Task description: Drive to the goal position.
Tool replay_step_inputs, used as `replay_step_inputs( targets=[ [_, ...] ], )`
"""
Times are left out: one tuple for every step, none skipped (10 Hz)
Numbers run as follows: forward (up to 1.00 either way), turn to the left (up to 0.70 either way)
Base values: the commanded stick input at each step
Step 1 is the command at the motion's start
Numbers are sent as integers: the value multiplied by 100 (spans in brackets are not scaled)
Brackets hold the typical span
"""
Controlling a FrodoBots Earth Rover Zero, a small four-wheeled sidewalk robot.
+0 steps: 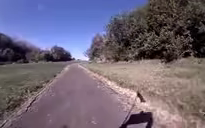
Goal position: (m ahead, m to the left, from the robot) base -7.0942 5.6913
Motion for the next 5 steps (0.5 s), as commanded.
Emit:
replay_step_inputs(
  targets=[
    [5,0],
    [2,0],
    [0,0],
    [-10,0],
    [-24,0]
  ],
)
